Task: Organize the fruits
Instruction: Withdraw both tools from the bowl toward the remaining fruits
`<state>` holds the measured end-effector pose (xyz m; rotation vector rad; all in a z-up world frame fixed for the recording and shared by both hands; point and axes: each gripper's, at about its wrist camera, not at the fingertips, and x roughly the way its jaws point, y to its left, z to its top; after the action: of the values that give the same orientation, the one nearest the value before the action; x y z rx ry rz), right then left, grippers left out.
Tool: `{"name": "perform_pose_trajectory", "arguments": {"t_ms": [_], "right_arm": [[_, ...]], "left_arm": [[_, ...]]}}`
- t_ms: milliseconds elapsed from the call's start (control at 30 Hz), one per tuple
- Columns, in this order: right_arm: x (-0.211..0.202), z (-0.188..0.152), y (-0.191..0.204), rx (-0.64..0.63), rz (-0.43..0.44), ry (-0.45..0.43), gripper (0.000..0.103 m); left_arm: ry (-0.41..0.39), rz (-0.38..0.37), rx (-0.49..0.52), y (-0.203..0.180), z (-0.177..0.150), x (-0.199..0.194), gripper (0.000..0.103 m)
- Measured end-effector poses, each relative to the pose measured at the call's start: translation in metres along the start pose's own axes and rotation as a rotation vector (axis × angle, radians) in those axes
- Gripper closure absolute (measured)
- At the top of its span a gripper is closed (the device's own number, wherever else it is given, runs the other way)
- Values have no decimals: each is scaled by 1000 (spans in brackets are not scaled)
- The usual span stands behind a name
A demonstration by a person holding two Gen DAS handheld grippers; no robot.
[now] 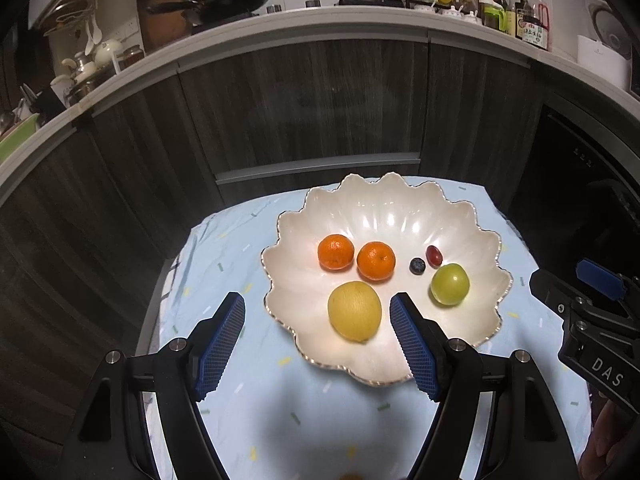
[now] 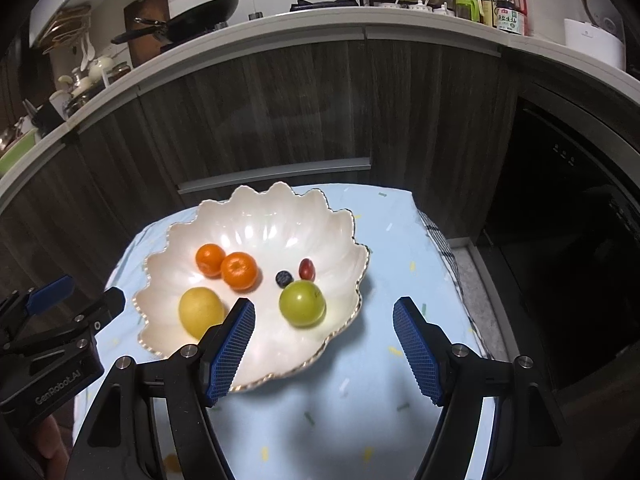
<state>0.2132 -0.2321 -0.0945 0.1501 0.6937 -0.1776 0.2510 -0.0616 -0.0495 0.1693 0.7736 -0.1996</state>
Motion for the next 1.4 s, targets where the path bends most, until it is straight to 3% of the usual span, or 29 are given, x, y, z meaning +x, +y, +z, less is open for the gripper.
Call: {"name": "perform_pose_trajectory", "arguments": {"t_ms": [467, 1167, 1400], "right_arm": [[-47, -18, 4, -8, 10, -27, 31], [-71, -42, 21, -59, 63, -24, 31], [-72, -60, 29, -78, 83, 8, 31]], "left_arm": [[-41, -12, -6, -1, -18, -48, 29], [-51, -8, -31, 13, -49, -85, 29], [-14, -8, -34, 17, -72, -86, 29]]}}
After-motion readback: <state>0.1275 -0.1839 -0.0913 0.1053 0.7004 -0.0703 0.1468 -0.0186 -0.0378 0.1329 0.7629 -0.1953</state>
